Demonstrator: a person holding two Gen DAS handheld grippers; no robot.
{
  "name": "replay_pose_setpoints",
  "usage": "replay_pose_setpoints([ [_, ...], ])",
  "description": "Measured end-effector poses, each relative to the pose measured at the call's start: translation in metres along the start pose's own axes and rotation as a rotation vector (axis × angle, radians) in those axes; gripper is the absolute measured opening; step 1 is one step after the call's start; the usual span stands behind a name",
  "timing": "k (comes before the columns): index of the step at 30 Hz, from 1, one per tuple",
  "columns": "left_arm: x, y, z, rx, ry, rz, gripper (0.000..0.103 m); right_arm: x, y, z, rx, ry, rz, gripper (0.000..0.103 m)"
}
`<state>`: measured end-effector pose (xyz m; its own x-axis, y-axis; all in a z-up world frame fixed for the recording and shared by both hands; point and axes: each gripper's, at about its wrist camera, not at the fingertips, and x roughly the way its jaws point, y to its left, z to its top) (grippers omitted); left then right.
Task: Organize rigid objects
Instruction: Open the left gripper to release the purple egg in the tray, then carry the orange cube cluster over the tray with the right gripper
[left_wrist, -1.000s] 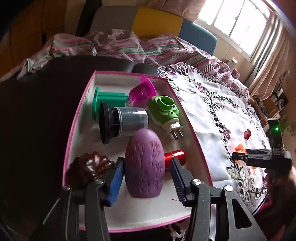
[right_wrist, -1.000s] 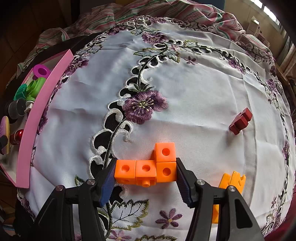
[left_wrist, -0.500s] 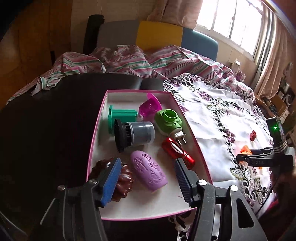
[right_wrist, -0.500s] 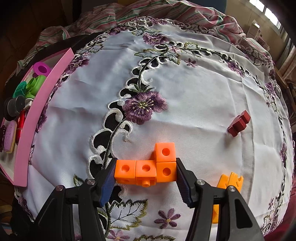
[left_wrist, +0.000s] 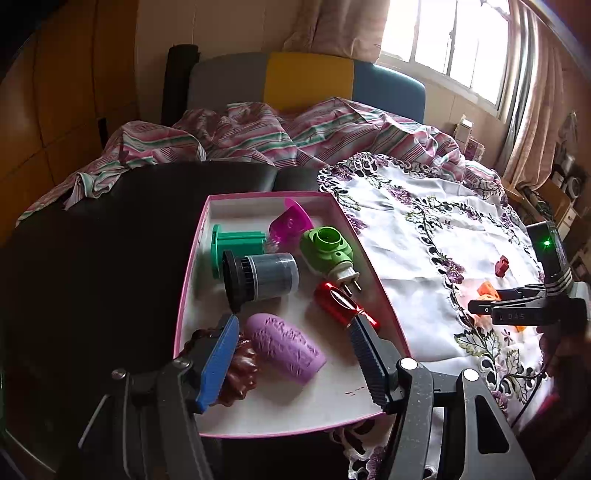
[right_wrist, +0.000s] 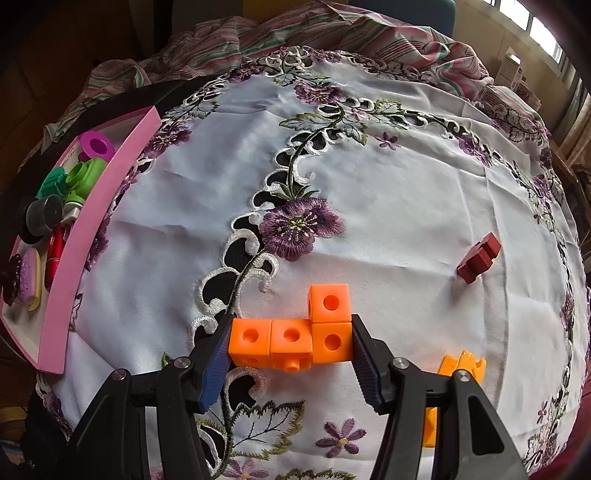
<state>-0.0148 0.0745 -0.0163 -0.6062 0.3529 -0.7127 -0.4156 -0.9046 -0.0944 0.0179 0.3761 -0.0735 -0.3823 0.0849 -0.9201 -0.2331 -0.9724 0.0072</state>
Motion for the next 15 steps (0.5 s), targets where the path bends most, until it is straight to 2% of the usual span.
replay_pose_setpoints([
  [9,-0.007,0.003,0.0,-0.012,-0.015,0.002,0.065,-0.019,0.008,0.003,-0.006,-0.073,0.066,0.06],
  [15,-0.011,0.008,0.001,-0.023,-0.026,0.007,0.066,-0.042,0.043,0.004,-0.073,-0.132,0.143,0.06],
])
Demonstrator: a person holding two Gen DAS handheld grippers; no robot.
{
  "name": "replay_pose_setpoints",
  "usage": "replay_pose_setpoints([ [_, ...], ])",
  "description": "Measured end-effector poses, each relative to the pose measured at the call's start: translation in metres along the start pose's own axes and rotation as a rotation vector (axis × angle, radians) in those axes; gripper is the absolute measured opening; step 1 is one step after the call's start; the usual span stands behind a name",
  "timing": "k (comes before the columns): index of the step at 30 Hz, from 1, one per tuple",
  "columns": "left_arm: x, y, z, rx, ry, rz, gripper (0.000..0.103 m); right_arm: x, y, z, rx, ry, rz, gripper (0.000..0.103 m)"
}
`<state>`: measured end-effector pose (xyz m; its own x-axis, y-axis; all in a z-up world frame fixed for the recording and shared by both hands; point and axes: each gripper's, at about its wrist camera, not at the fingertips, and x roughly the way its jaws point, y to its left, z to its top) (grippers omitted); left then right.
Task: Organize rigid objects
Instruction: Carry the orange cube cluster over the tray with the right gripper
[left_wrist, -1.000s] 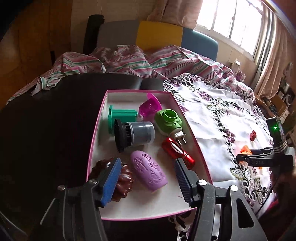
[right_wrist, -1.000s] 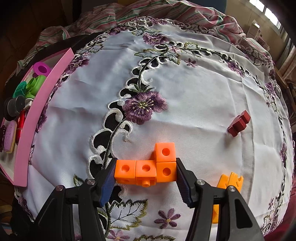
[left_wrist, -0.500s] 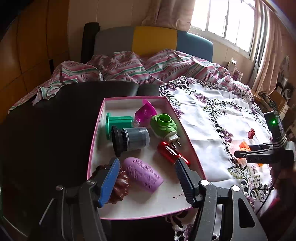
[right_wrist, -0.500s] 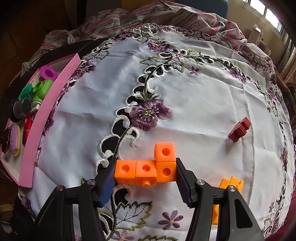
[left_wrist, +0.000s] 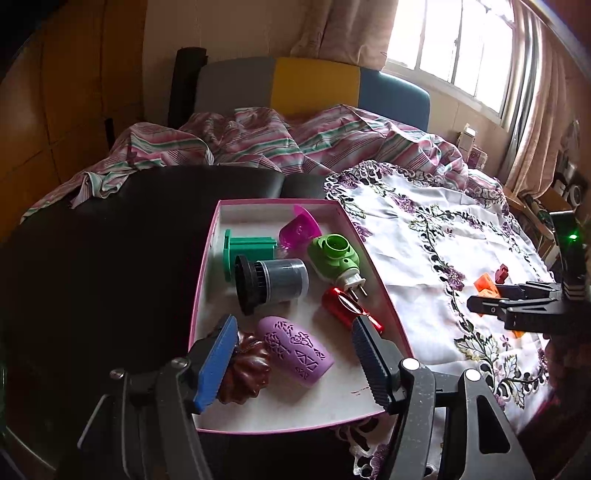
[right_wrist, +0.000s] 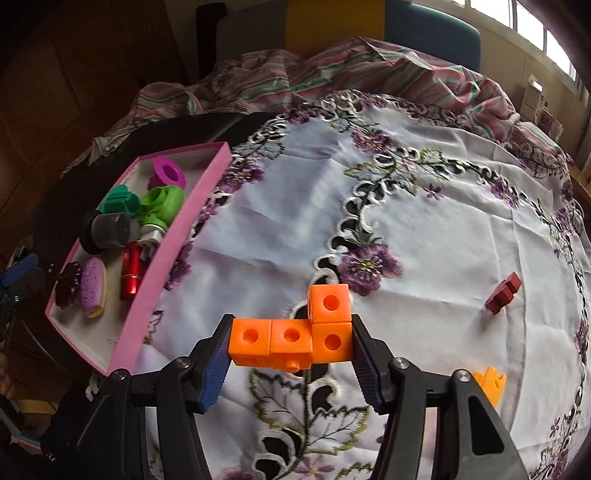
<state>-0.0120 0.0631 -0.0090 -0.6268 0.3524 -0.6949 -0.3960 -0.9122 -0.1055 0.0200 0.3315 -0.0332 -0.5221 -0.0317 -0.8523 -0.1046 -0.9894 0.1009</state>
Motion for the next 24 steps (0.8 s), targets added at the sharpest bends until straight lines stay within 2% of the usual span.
replay_pose_setpoints([
  [6,-0.005,0.006,0.0,-0.011,-0.025,0.002,0.066,-0.011,0.051,0.005,-0.098,-0.037,0.076,0.06],
  [14,-0.007,0.016,-0.002,-0.038,-0.029,0.022,0.066,-0.005,0.11,0.008,-0.187,-0.032,0.187,0.06],
  [19,-0.008,0.026,-0.002,-0.062,-0.036,0.041,0.066,0.006,0.138,0.009,-0.247,-0.008,0.211,0.06],
  [24,-0.007,0.034,-0.004,-0.079,-0.029,0.055,0.066,0.014,0.147,0.008,-0.258,0.009,0.214,0.06],
])
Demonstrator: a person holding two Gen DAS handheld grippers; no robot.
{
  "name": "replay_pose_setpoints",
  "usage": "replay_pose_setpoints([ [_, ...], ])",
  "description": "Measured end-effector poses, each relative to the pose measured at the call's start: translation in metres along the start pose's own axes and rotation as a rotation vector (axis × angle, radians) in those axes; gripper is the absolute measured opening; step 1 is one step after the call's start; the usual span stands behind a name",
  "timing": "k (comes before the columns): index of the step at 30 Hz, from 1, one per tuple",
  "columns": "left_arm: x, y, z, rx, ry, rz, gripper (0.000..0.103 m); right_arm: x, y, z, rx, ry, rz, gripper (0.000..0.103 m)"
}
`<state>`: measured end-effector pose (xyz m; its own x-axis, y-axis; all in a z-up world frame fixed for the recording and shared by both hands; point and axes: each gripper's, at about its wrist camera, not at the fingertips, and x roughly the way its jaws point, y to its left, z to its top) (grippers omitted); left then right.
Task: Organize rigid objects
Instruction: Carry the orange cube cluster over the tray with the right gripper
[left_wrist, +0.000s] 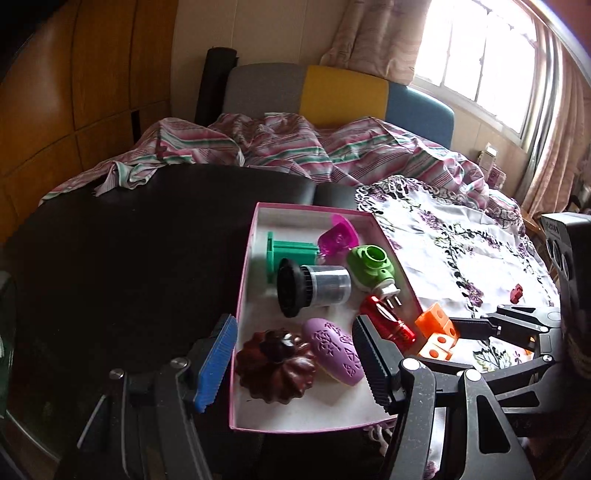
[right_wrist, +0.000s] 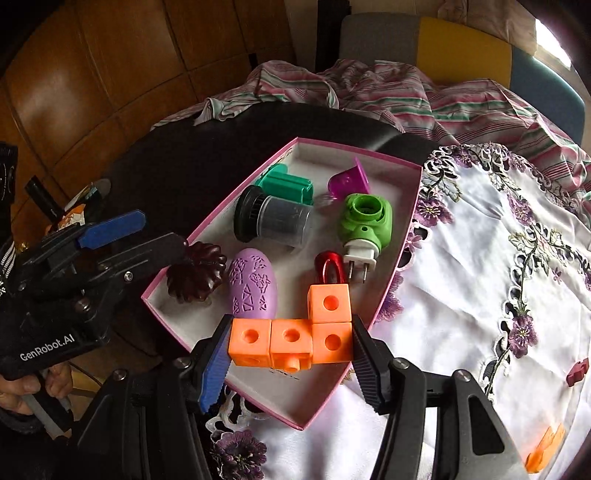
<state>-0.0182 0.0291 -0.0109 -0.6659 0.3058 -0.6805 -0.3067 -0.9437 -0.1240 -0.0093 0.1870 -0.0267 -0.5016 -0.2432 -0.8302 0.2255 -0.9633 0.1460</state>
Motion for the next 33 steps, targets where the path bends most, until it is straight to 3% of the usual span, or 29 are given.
replay_pose_setpoints([
  [15,-0.007,0.035,0.002,-0.081,-0.036,0.087,0.066,0.016,0.004,-0.001,-0.014,0.041,-0.008,0.06],
  [20,-0.005,0.054,-0.002,-0.118,-0.014,0.122,0.066,0.022,0.003,0.0,-0.014,0.061,-0.011,0.06],
  [26,-0.003,0.055,-0.006,-0.116,-0.003,0.122,0.066,0.04,0.002,0.005,-0.028,0.09,-0.061,0.06],
  [28,-0.004,0.055,-0.006,-0.111,-0.009,0.123,0.067,0.041,0.004,0.004,-0.033,0.097,-0.02,0.06],
  [33,-0.002,0.057,-0.007,-0.119,-0.003,0.134,0.069,0.046,0.004,-0.001,-0.035,0.11,-0.022,0.06],
])
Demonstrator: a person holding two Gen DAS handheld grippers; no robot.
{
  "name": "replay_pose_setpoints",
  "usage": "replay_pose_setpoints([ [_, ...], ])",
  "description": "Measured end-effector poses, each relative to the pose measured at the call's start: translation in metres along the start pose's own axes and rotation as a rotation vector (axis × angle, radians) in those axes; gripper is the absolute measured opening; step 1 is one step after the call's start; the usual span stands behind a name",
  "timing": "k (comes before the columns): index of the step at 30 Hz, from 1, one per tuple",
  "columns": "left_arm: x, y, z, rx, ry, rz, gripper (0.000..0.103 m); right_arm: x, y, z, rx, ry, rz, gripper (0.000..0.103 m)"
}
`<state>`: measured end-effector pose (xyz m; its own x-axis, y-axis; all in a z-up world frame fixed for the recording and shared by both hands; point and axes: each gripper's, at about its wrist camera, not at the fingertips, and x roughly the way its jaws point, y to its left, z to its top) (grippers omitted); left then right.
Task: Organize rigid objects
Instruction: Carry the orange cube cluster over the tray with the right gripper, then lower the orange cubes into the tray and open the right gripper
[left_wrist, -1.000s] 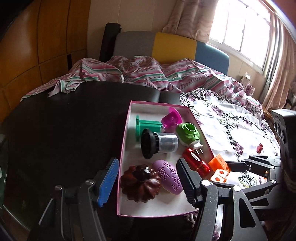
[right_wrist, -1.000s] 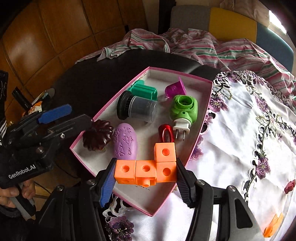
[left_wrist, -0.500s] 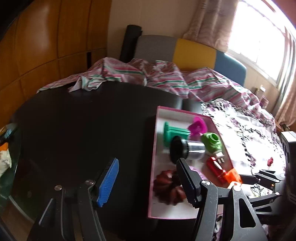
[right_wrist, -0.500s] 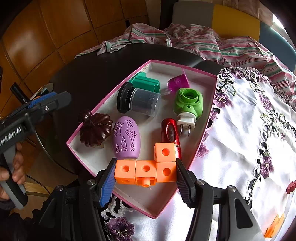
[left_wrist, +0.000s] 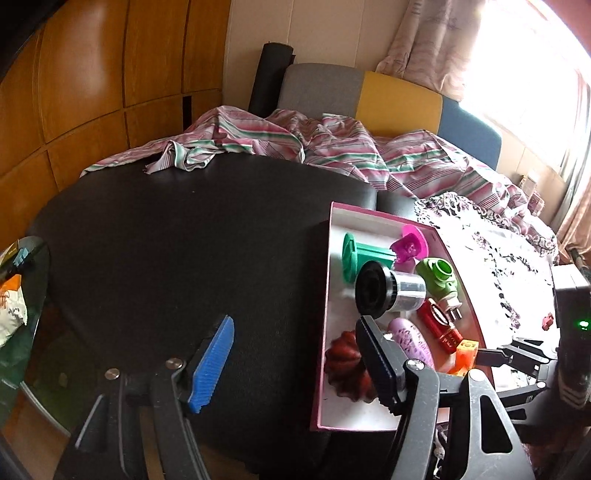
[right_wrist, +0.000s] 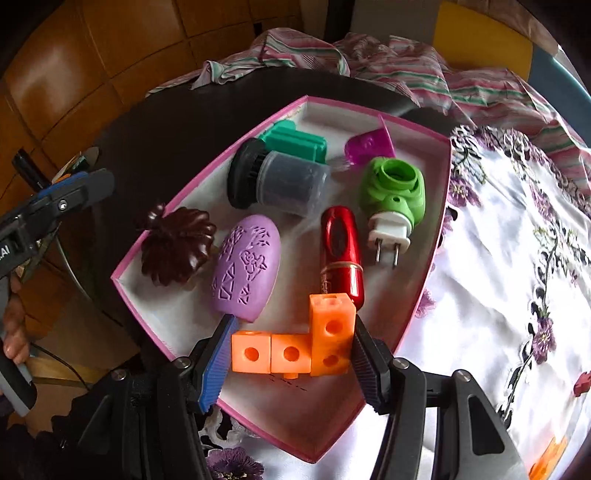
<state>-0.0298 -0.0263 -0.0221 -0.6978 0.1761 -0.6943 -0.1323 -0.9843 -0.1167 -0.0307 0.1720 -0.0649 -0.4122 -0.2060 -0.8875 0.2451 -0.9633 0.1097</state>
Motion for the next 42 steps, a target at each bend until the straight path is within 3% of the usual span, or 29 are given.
replay_pose_setpoints([
  [6,0.002,0.003,-0.003,0.002,0.013,0.021,0.069,0.004,-0.001,0.004,0.005,-0.015,-0.023,0.06],
  [12,0.011,-0.003,-0.005,0.066,0.032,0.079,0.069,0.005,0.001,0.004,0.012,-0.019,-0.034,0.06],
  [33,0.051,-0.043,0.003,0.194,0.038,0.149,0.069,-0.022,-0.007,-0.009,0.042,-0.047,0.039,0.063],
  [39,0.065,-0.047,0.01,0.206,0.027,0.174,0.07,-0.027,-0.001,-0.012,-0.012,-0.069,-0.016,0.057],
  [42,0.066,-0.044,0.012,0.176,0.043,0.153,0.07,-0.019,-0.004,-0.008,-0.005,-0.067,-0.05,0.044],
])
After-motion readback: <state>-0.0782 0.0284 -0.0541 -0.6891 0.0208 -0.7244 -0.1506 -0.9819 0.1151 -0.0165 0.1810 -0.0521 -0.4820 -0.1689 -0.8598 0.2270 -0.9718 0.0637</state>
